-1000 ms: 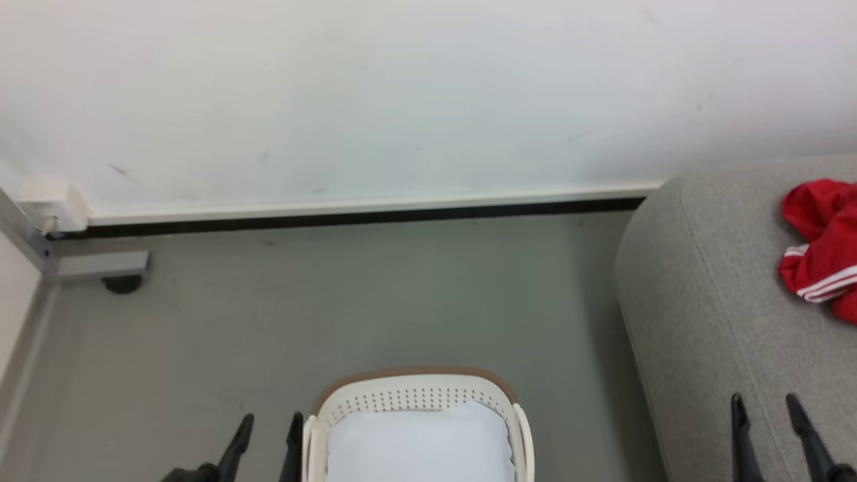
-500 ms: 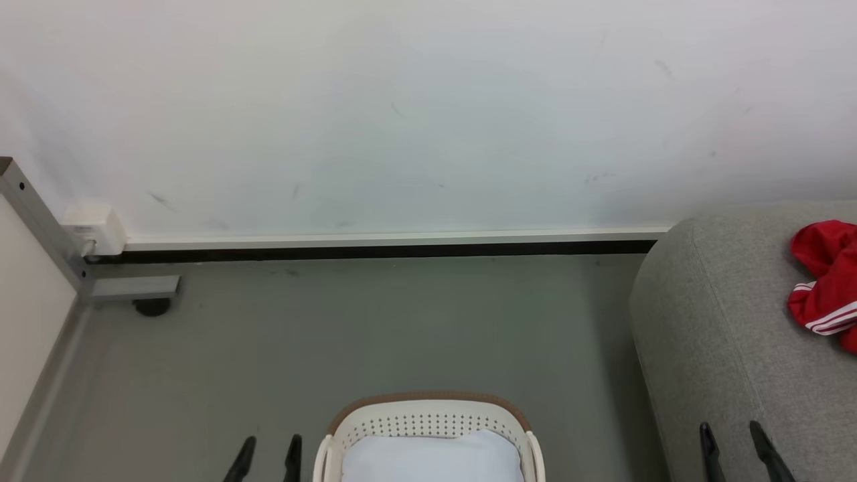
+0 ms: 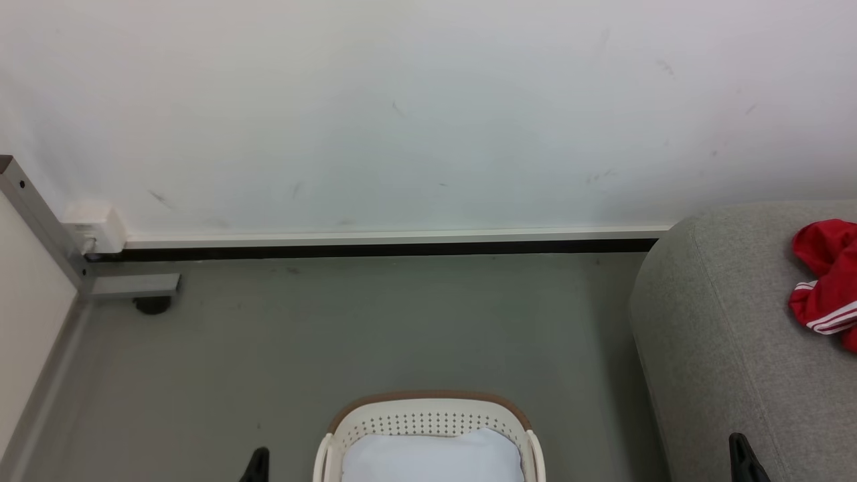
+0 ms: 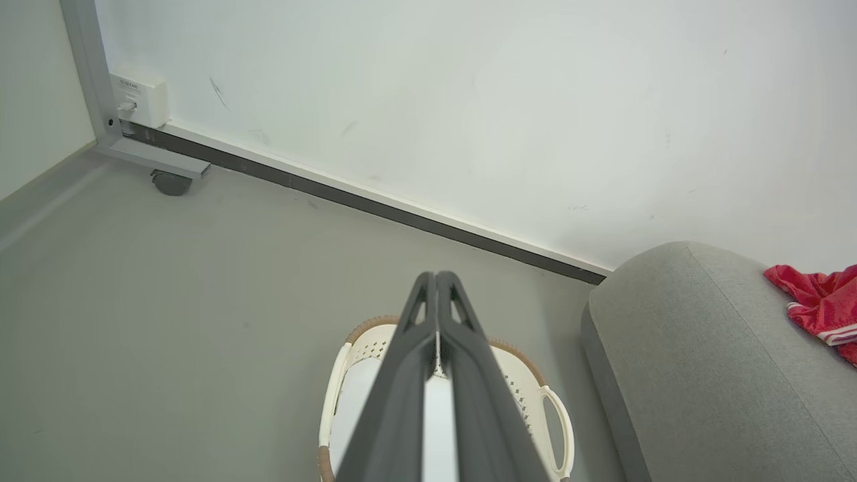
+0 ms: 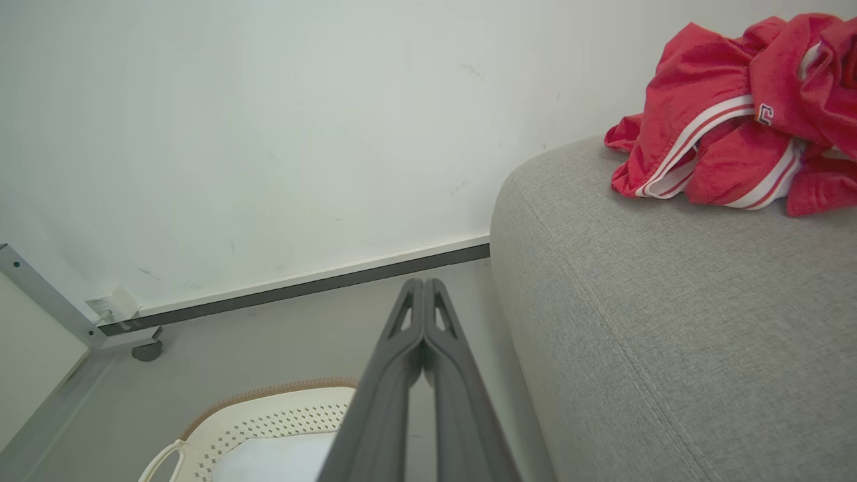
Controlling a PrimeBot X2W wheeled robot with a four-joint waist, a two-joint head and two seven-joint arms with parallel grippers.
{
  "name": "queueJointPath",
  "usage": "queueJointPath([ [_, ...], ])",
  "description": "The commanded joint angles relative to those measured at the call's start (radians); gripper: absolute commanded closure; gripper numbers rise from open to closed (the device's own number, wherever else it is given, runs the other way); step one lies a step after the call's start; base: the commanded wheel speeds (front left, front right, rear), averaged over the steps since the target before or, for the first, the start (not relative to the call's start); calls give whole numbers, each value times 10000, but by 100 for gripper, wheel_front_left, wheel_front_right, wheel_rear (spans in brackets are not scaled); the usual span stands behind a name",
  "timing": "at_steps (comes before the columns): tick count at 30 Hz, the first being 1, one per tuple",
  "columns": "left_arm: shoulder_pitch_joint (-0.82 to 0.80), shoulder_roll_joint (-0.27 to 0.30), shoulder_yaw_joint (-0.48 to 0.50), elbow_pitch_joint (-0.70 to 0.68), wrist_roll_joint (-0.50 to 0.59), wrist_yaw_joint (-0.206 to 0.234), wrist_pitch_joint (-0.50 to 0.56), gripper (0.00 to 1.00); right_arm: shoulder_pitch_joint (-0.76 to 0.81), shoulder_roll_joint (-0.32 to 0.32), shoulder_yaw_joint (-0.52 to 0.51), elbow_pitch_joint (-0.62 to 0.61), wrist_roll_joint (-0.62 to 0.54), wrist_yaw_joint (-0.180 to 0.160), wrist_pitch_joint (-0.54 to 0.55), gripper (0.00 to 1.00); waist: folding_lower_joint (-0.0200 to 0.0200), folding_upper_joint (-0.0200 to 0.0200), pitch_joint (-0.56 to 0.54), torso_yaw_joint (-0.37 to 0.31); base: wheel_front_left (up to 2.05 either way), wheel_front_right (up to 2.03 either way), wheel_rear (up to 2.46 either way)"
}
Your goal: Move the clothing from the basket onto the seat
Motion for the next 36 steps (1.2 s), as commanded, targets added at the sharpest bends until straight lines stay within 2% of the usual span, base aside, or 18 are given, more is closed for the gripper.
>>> queueJointPath([
  [1,-280,8,123,-160,-525,-54,89,100,-289,-84,-56,-155,524,-2,92,100,1,-1,5,4,0,0,0],
  [16,-627,-31,502,-201,-2894,-133,728,100,-652,-121,-197,-188,3017,-5,736,100,1,-1,42,35,0,0,0],
  [36,-1019,-74,937,-231,-5486,-222,1450,100,-1036,-153,-357,-219,5759,-9,1460,100,1,-1,92,76,0,0,0],
])
